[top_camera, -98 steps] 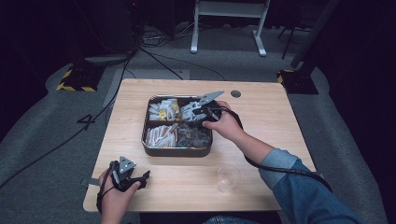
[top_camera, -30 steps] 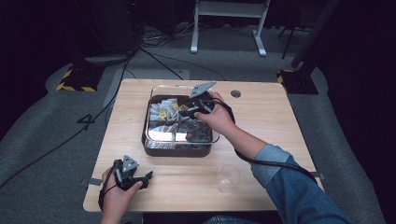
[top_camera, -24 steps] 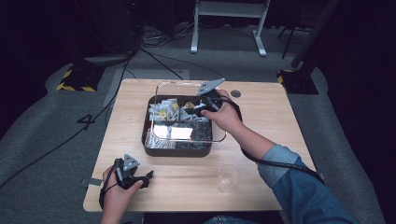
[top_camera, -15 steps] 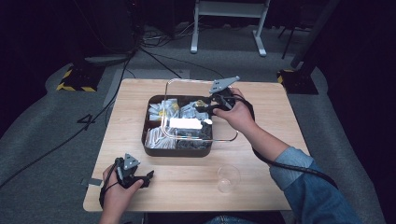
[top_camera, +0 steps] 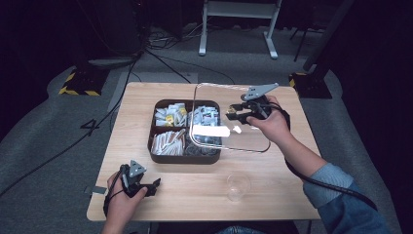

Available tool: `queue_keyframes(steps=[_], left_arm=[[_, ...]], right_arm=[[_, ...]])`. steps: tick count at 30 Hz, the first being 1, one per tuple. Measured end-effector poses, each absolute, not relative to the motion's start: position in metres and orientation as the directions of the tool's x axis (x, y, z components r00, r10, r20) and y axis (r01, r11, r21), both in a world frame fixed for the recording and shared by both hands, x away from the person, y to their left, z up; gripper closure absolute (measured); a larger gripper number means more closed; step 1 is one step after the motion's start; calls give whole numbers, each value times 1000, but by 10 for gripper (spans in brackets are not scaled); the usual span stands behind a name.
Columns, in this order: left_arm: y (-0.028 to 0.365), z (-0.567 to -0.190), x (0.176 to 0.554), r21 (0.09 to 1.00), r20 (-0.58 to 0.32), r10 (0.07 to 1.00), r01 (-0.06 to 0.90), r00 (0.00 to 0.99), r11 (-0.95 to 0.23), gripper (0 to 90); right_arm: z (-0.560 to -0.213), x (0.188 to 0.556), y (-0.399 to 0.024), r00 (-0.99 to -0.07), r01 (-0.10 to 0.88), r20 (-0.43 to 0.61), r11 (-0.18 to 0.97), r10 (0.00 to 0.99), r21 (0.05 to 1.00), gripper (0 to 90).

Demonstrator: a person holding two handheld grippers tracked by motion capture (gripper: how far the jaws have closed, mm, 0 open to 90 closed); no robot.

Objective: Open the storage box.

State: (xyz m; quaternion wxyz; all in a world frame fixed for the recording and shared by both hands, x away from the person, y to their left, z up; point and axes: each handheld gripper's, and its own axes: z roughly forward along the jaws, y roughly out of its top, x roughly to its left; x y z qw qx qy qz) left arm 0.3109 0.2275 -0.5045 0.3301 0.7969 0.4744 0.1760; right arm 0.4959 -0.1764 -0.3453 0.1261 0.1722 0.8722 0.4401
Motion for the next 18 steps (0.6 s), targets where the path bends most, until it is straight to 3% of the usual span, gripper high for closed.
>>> queue_keyframes(steps=[18], left_arm=[[228, -504, 311, 687, -33, 865, 640, 501, -344, 130]], right_arm=[[-346, 494, -265, -818, 302, -51, 504, 573, 809, 586]])
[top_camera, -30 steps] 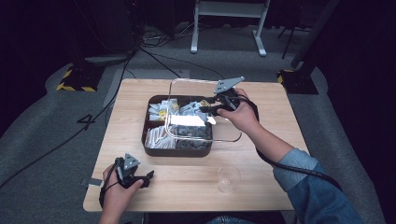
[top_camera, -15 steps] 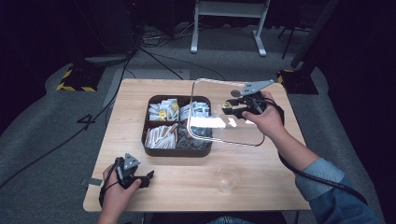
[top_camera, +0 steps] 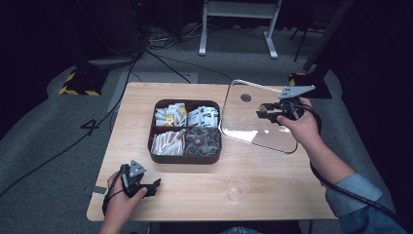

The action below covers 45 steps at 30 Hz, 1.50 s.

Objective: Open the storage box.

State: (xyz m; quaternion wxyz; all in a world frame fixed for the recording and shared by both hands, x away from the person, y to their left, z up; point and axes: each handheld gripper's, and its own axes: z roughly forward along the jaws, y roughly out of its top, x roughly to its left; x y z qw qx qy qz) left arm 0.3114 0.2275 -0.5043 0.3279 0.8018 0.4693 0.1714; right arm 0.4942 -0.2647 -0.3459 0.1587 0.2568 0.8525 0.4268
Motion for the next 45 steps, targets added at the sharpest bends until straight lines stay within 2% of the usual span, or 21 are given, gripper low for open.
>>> queue_keyframes(steps=[22, 45], left_arm=[[226, -505, 314, 685, -30, 864, 640, 502, -348, 107], [226, -505, 314, 685, -31, 864, 640, 503, -348, 106]], right_arm=[[-383, 524, -340, -675, 445, -1, 408, 738, 797, 586], [-440, 540, -351, -603, 532, 22, 382, 797, 756, 586]])
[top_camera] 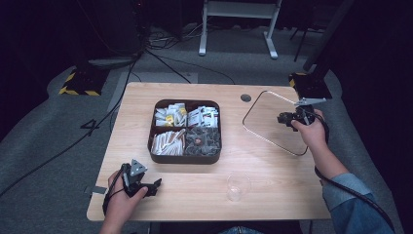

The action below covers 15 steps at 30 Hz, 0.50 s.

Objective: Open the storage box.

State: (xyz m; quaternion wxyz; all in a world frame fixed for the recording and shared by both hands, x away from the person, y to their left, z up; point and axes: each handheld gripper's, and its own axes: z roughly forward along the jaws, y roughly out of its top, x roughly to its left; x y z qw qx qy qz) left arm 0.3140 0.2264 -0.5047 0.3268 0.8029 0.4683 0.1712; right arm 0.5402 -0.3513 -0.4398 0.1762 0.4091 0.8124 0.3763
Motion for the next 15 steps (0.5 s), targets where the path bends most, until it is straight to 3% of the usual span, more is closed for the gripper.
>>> queue_keyframes(steps=[15], left_arm=[[226, -505, 314, 685, -31, 864, 640, 503, -348, 106]], right_arm=[[-463, 539, -349, -597, 570, 57, 373, 800, 732, 586]])
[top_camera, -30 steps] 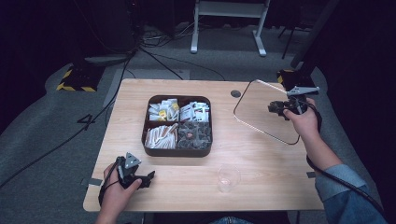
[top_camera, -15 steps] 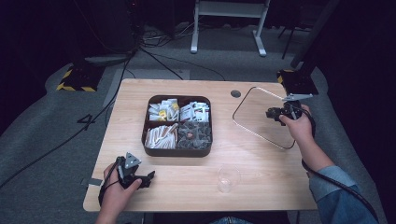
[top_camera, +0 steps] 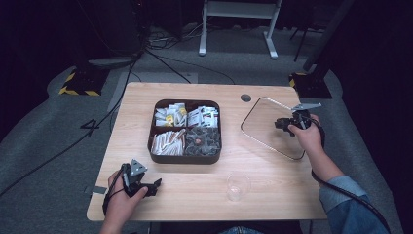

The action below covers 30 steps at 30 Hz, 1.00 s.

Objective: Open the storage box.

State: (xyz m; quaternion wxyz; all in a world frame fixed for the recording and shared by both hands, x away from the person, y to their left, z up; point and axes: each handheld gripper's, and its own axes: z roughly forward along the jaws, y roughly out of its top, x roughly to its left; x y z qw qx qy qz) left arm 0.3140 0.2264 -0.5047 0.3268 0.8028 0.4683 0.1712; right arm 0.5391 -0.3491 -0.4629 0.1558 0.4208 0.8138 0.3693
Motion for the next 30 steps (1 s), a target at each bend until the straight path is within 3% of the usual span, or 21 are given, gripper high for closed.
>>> queue_keyframes(steps=[30], left_arm=[[227, -505, 315, 684, -24, 860, 636, 509, -357, 100]], right_arm=[[-485, 537, -347, -593, 584, 32, 402, 805, 705, 585]])
